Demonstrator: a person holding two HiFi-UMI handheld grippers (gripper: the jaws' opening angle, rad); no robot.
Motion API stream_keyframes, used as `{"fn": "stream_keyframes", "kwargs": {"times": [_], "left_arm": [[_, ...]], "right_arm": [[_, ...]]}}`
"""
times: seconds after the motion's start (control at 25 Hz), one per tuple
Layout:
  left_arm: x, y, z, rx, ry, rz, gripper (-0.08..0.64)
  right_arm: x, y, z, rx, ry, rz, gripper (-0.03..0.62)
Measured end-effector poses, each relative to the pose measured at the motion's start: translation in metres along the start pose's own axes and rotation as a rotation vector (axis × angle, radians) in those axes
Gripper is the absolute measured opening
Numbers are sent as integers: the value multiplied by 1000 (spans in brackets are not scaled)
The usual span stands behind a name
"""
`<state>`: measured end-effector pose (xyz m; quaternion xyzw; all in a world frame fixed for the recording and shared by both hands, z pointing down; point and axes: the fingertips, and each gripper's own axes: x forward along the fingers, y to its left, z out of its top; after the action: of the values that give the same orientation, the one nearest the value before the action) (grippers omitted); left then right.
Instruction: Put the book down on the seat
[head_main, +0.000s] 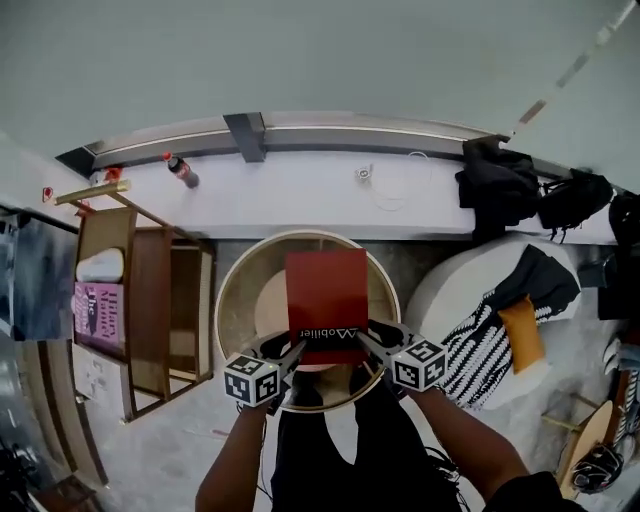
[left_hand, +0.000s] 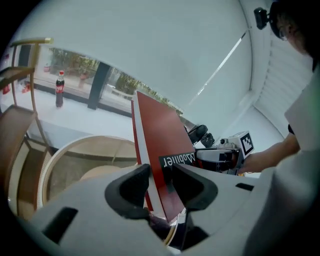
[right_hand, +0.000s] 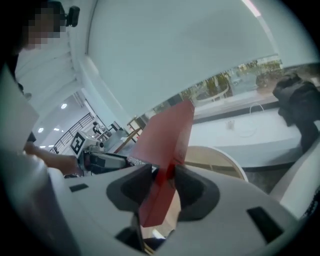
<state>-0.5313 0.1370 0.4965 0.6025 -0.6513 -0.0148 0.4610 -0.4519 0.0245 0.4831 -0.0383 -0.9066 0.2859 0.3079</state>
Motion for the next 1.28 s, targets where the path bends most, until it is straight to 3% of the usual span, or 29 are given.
{"fn": "stream_keyframes", "kwargs": {"times": [0.24, 0.6, 0.96, 1.28], "left_arm": [[-48, -36, 79, 82, -115, -16, 161], [-112, -88, 161, 222, -253, -74, 161], [-177, -150, 231, 431, -395, -133, 158], [-223, -197, 265, 541, -498, -209, 158]], "right_arm": [[-35, 44, 82, -56, -137, -5, 155], [-92, 112, 172, -198, -351, -51, 149], [-157, 180, 238, -396, -545, -106, 149], [-213, 238, 275, -531, -708, -161, 144]]}}
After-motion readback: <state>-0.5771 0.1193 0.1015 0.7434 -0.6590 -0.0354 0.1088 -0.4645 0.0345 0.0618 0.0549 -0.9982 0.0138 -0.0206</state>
